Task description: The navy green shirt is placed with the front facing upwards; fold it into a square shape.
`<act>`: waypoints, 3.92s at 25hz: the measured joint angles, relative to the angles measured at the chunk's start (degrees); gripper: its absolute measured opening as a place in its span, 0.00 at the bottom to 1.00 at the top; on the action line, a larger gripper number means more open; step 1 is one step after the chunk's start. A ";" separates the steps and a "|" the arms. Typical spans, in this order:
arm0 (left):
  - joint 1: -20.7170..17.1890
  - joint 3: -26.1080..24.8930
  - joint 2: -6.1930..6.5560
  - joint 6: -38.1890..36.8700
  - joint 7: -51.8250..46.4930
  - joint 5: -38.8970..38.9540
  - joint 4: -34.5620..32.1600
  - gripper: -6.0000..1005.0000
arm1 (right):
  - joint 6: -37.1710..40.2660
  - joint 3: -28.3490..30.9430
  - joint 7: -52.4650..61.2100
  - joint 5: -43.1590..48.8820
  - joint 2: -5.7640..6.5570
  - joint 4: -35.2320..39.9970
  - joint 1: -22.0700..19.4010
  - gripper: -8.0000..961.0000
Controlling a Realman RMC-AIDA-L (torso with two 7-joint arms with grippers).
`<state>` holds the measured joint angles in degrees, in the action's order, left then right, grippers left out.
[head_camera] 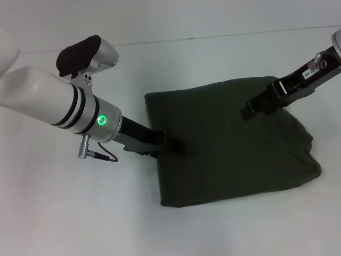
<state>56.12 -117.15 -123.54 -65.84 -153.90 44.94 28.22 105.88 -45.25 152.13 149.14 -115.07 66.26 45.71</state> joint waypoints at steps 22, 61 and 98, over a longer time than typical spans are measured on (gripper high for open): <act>-2.21 -0.25 1.50 -2.35 -1.07 -0.50 2.93 0.15 | -0.21 1.03 -0.22 -0.08 0.07 -0.54 -0.47 0.76; -16.96 -10.44 7.26 -13.25 -3.57 -6.98 24.03 0.48 | -0.83 1.14 -0.98 -1.19 0.33 -1.32 -0.20 0.76; -44.71 -21.20 -0.18 -34.11 86.10 27.47 12.79 0.93 | -2.74 -2.94 -103.50 -45.97 -4.91 -35.56 -32.32 0.79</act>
<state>11.41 -138.36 -123.71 -99.95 -67.79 72.41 41.02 103.14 -48.18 48.63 103.17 -119.98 30.70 13.39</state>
